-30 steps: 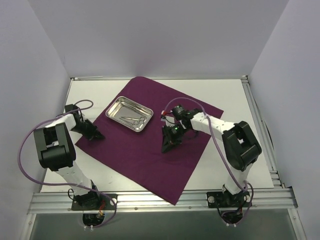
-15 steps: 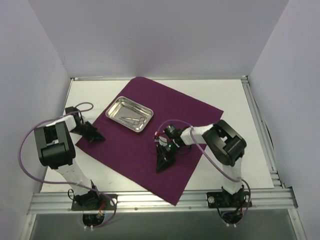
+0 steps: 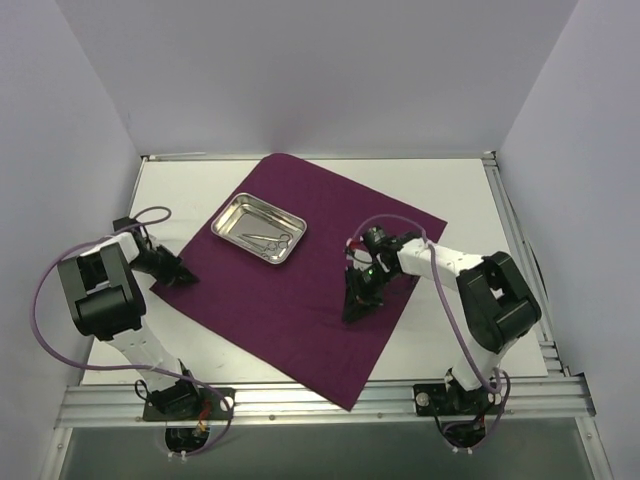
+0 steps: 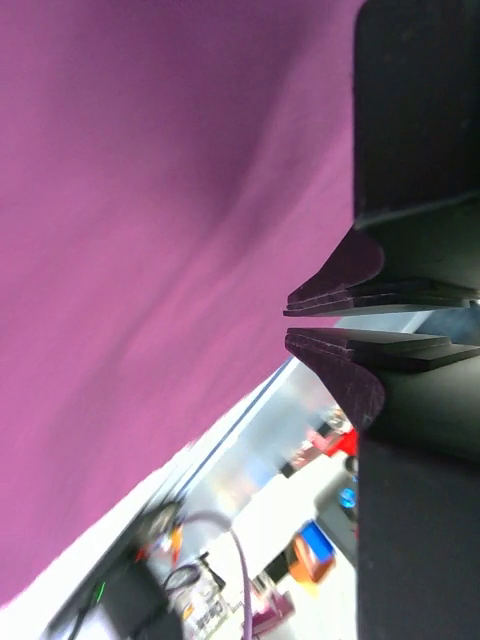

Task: Open and lay out the surgical kit
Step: Smooth out the surgical kit at the center of the board.

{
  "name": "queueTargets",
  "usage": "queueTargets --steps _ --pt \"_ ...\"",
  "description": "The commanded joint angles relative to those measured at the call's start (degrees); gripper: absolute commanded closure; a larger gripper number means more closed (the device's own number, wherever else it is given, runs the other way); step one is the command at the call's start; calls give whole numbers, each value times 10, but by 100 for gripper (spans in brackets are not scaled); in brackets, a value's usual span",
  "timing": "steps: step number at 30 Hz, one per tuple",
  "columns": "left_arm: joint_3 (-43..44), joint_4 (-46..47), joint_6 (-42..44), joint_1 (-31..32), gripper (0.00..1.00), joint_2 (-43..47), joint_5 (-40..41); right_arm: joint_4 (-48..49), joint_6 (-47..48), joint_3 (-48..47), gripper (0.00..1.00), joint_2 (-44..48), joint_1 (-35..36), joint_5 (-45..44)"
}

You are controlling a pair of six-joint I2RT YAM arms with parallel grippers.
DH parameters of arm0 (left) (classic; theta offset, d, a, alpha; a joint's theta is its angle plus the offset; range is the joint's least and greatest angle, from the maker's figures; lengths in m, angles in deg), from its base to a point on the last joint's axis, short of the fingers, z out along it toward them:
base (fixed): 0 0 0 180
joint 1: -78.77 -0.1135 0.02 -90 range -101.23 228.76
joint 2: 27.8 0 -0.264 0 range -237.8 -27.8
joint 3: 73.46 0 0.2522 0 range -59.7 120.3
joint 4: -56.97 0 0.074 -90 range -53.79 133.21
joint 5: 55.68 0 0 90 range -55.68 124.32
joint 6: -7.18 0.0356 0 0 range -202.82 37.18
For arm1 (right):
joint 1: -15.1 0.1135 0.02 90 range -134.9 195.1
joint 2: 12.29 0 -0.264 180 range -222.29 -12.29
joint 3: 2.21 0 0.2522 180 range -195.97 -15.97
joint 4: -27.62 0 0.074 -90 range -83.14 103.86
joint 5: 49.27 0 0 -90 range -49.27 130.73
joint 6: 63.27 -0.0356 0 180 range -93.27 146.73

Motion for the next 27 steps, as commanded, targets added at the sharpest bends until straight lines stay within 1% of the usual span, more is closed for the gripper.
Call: queueTargets --steps 1,2,3,6,8,10,12,13,16,17,19,20,22,23,25,26,27 --pt "13 -14 23 -5 97 50 16 -23 33 -74 88 -20 -15 2" --pt "11 -12 20 -5 96 67 4 18 27 -80 88 -35 -24 20" --pt "7 -6 11 -5 95 71 -3 34 21 -92 88 -69 -34 51" --pt "-5 7 9 -2 95 59 -8 72 11 -119 88 -121 -37 62" --pt "-6 8 10 -3 96 34 -5 76 7 -117 88 -140 -40 71" --pt "-5 11 16 -9 98 12 0 58 30 -103 89 -158 -48 59" --pt "-5 14 20 -14 98 4 8 35 40 -79 91 -144 -59 42" --pt "-6 15 22 -17 98 2 9 30 43 -47 92 -134 -76 35" --pt "-7 13 30 -25 98 -8 20 -1 45 3 93 -80 -115 -1" --pt "-7 12 32 -26 98 -11 23 -24 43 29 92 -67 -147 -15" --pt "-2 7 38 -31 98 -16 29 -43 40 47 92 -22 -184 -38" --pt "-1 4 40 -33 98 -22 35 -61 39 48 92 -9 -213 -46" --pt "9 -5 50 -37 98 -23 38 -87 39 23 92 20 -233 -94" --pt "14 -9 54 -37 98 -17 44 -98 40 -19 92 26 -236 -104" --pt "34 -29 67 -33 98 0 49 -81 36 -65 91 23 -238 -91" --pt "41 -38 68 -32 98 22 59 -58 34 -91 91 1 -238 -85" --pt "45 -50 68 -30 98 35 60 -48 33 -147 91 -16 -239 -79"
